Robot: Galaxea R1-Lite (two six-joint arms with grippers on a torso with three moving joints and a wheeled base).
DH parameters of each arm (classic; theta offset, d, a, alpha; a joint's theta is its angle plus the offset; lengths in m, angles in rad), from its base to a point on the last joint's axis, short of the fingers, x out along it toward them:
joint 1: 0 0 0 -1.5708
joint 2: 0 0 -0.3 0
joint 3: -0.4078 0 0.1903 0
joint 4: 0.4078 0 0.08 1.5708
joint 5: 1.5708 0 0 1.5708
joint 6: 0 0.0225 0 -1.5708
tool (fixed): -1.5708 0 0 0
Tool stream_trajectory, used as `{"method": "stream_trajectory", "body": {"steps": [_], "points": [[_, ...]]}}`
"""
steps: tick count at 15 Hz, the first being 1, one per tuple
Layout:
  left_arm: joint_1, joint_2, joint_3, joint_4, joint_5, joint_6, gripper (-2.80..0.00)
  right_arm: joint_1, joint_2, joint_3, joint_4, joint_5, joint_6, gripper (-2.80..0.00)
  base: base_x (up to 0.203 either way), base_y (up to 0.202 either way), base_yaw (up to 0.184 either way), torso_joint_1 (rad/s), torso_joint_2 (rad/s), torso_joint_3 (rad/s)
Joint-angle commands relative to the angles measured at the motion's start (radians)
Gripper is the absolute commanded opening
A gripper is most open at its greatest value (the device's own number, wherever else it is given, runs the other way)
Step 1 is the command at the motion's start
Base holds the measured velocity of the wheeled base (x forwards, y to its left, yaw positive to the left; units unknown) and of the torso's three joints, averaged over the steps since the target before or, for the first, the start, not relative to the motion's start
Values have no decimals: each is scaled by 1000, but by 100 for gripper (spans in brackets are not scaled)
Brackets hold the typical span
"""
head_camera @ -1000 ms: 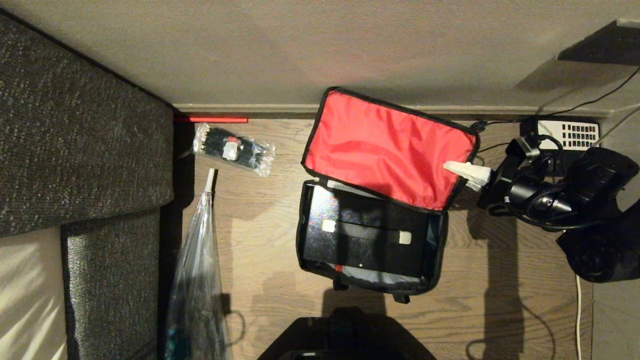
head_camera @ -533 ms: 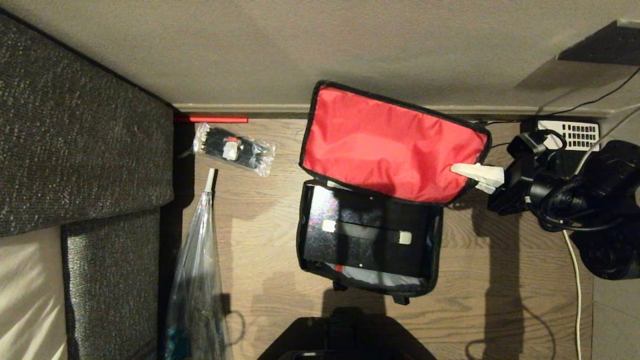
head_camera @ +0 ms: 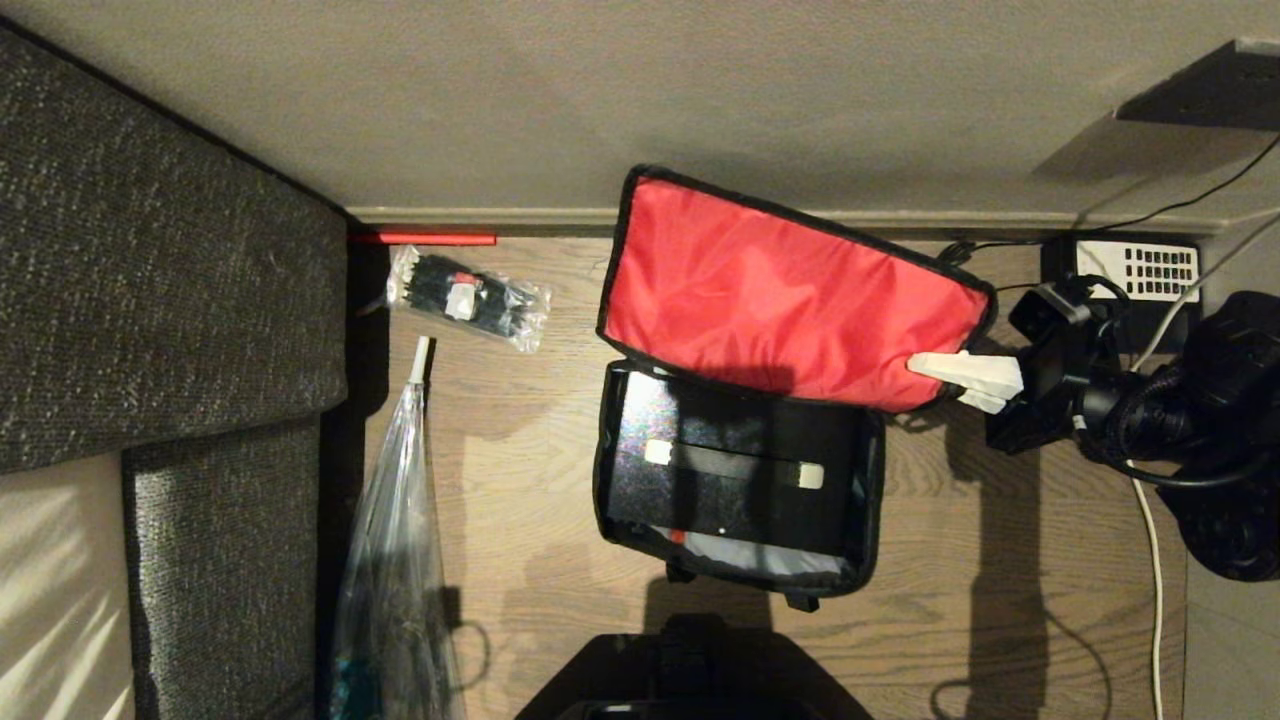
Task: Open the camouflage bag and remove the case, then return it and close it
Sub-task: Close the top of the storage box
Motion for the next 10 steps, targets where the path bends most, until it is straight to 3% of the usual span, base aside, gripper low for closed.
{"method": "stream_trajectory", "body": {"steps": [1,3,4,5,7,10], "points": [[0,0,0,0,0,0,-280,0,-3,2,-9,8,7,-280,0,0,0,0,0,0],[0,0,0,0,0,0,-280,0,-3,2,-9,8,7,-280,0,0,0,0,0,0],[0,0,0,0,0,0,-280,-8,2,13,-9,40,-16,-280,0,0,0,0,0,0],[0,0,0,0,0,0,-280,-19,9,30,-9,119,-51,-280,0,0,0,0,0,0],[0,0,0,0,0,0,-280,-28,18,56,-9,177,-83,-280,0,0,0,0,0,0],[0,0,0,0,0,0,-280,-28,18,56,-9,177,-83,-280,0,0,0,0,0,0]]}}
